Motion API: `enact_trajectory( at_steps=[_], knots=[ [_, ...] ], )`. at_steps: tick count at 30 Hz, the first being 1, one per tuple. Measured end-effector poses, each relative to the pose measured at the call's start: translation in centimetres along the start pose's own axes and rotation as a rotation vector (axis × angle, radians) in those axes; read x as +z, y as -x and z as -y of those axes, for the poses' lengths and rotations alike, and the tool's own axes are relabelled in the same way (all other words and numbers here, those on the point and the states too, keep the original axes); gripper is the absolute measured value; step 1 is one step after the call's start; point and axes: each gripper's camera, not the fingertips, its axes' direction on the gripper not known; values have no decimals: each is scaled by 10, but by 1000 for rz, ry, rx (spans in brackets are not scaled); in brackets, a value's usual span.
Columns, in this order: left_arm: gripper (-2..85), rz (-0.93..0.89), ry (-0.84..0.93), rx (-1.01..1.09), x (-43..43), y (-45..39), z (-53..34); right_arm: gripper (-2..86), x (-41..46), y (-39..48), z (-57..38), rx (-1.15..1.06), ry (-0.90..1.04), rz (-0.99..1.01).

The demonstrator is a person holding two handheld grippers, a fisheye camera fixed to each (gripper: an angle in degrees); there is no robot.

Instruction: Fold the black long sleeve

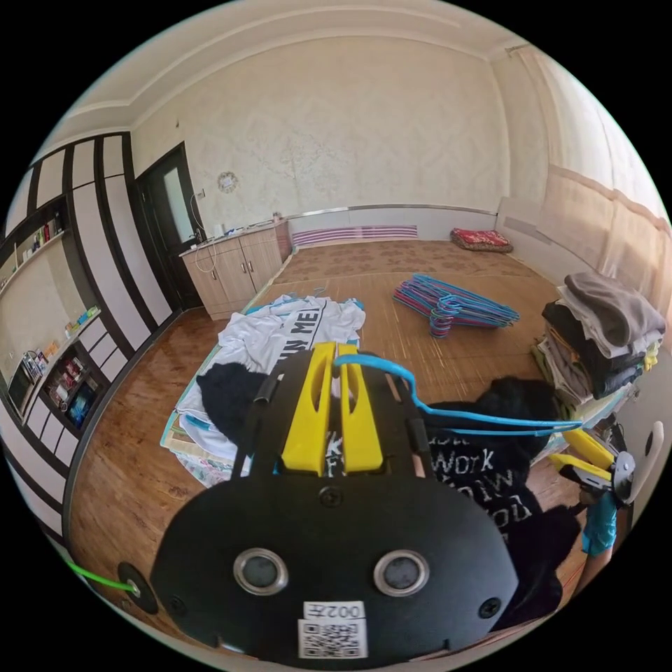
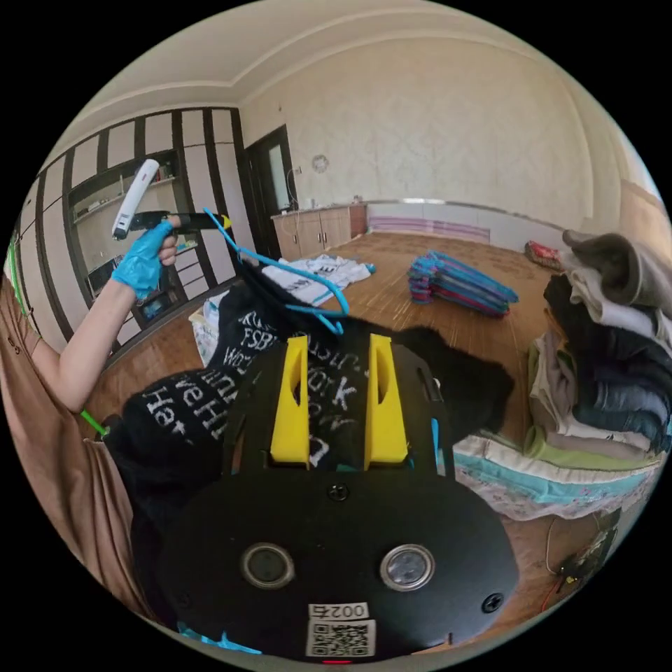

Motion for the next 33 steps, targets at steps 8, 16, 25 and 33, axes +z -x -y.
enact_trajectory(
  at_steps=[8,16,25,33],
  knots=[
    [-10,-10,-12,26,-22,-13,-3,68,-26,7,16,62,-178,-86],
    [-15,-26,-58,113,-47,-28,-3,43,-77,8,57,-8,-322,-227],
    [-14,-108,-110,261,-71,-56,7,44,-144,13,138,-192,-384,-397],
    [-15,-305,13,334,-45,-81,-4,41,-142,3,197,-266,-259,-443]
  ],
)
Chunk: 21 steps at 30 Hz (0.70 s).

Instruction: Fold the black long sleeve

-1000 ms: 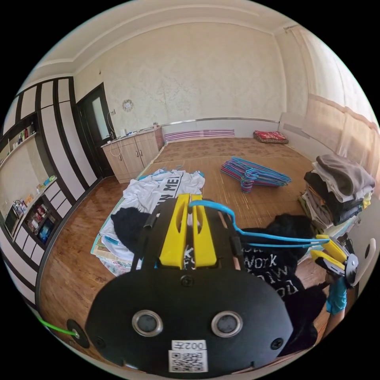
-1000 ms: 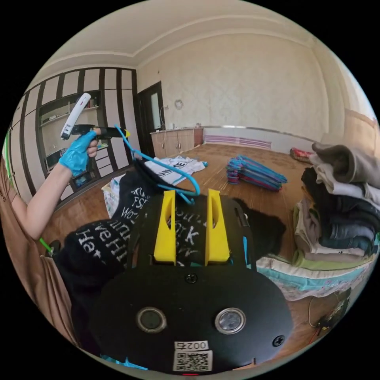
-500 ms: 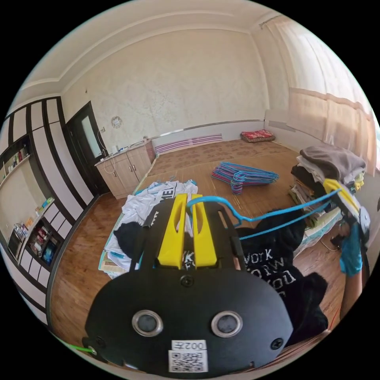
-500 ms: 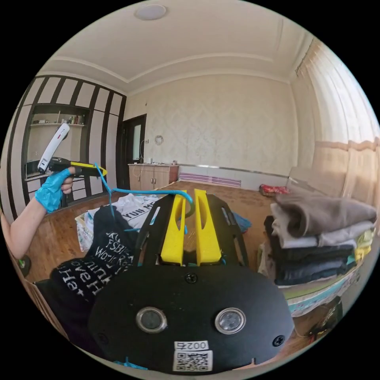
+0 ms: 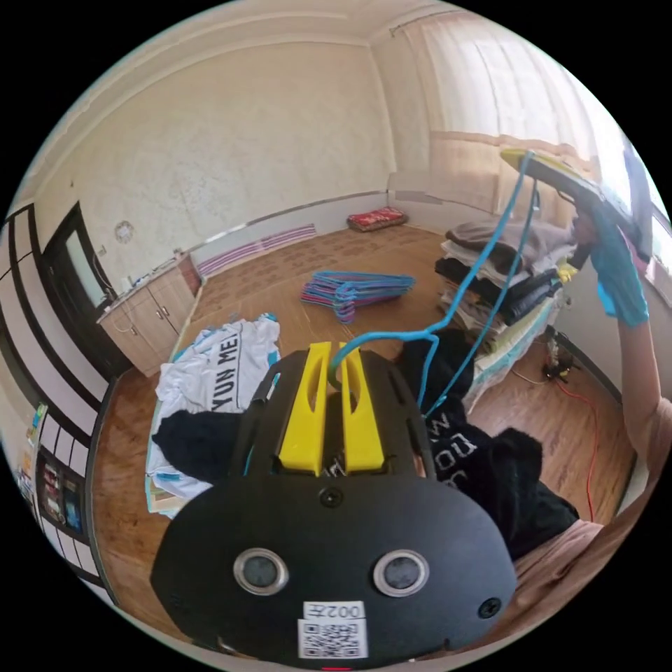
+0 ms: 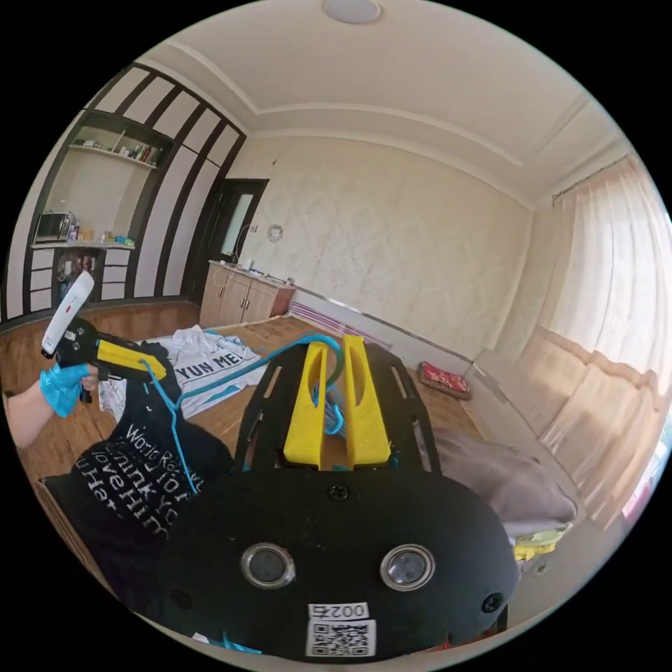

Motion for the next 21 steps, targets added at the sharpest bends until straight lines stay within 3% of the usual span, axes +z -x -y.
enact_trajectory(
  at_steps=[6,16,21],
  knots=[
    [-13,-28,127,36,43,-16,-11,54,57,-1,-5,4,119,55],
    [-4,46,135,14,67,-1,7,115,145,-6,-56,150,197,263],
    [-6,64,121,17,78,4,21,117,210,15,-113,190,388,368]
  ],
)
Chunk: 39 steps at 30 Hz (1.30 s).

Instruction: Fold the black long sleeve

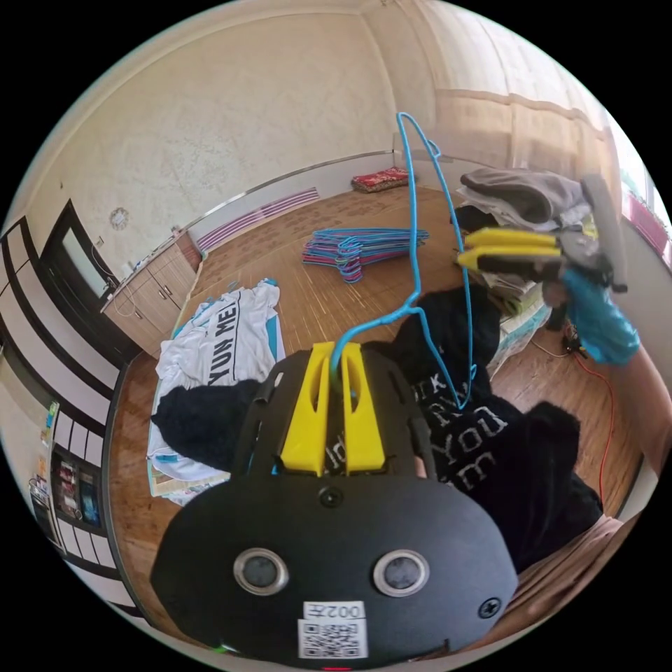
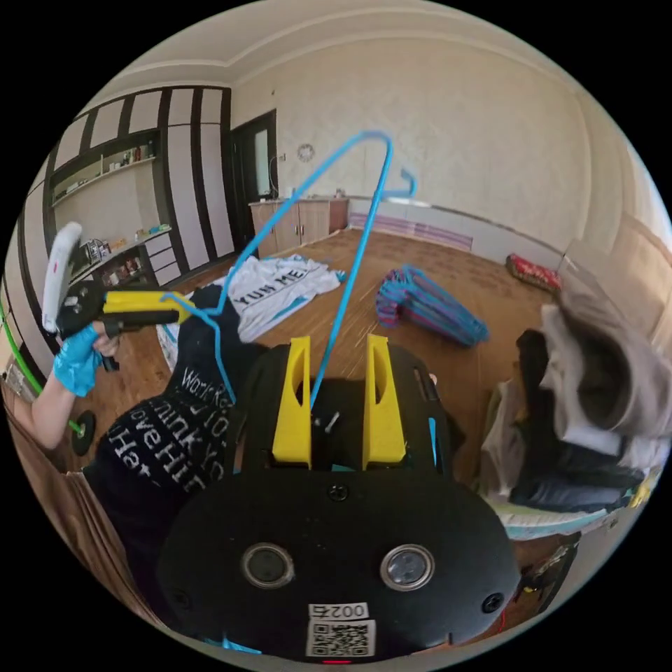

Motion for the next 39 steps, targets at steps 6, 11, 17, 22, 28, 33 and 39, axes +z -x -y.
enact_trajectory(
  at_steps=[6,11,17,22,28,33,39],
  knots=[
    [-7,16,2,-7,11,9,20,90,69,-9,-31,122,80,48],
    [-6,13,14,-28,24,23,37,31,95,-13,-44,187,-8,79],
    [-5,-62,3,-71,42,47,66,19,111,-19,-10,87,17,-87],
    [-1,-104,12,-64,69,64,112,2,122,-43,43,0,71,-187],
    [14,-162,12,-40,122,78,185,-7,159,-92,123,-112,111,-335],
    [33,-197,23,-42,179,92,252,-7,241,-136,185,-248,210,-524],
    [38,-170,46,38,247,96,316,2,339,-183,229,-309,338,-646]
  ],
)
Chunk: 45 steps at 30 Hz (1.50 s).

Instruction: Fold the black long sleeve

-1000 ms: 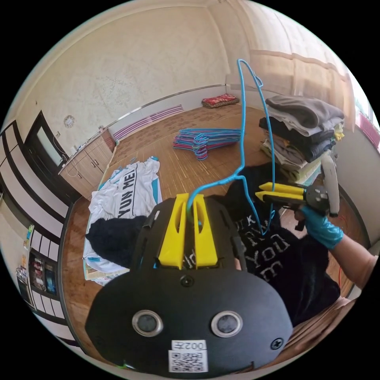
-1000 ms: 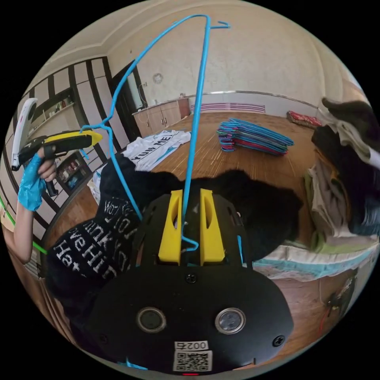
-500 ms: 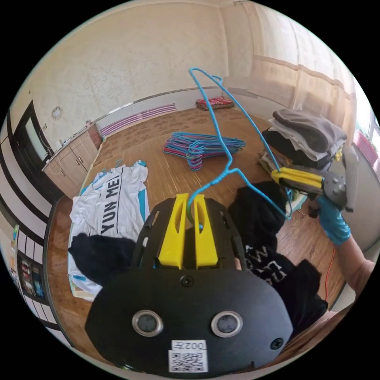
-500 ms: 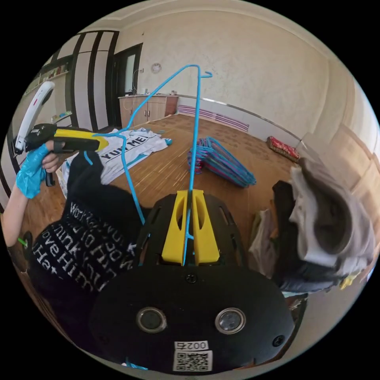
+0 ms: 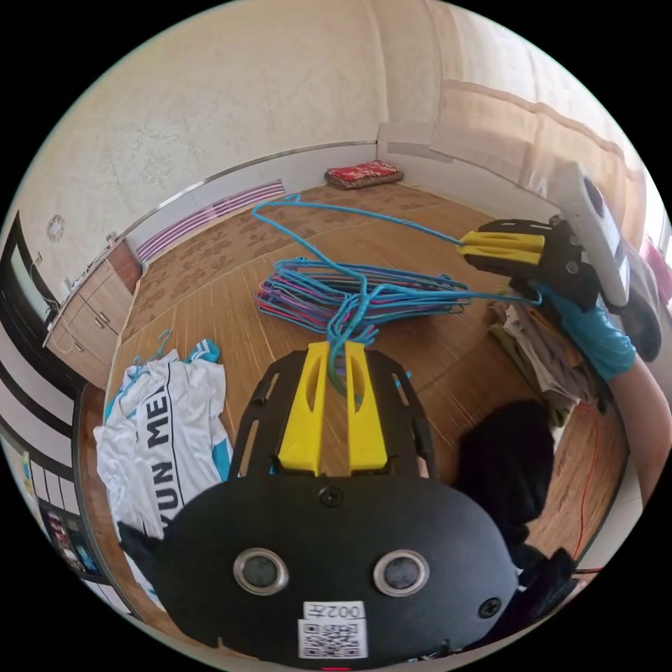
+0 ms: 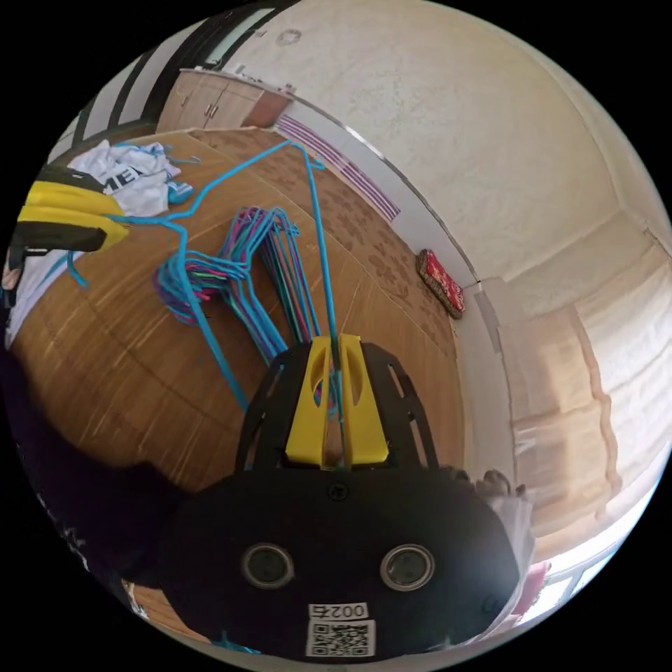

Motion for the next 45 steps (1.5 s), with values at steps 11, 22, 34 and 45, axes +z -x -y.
enact_trajectory(
  at_steps=[11,22,34,45],
  knots=[
    [14,4,33,20,69,27,28,48,96,26,39,-65,23,17],
    [37,10,-62,4,-10,47,0,78,47,8,1,26,-155,239],
    [51,-7,-98,40,-143,55,-114,82,-70,43,-107,-43,-218,543],
    [48,-10,27,-51,-171,47,-258,149,-120,147,-221,-179,-156,685]
  ],
)
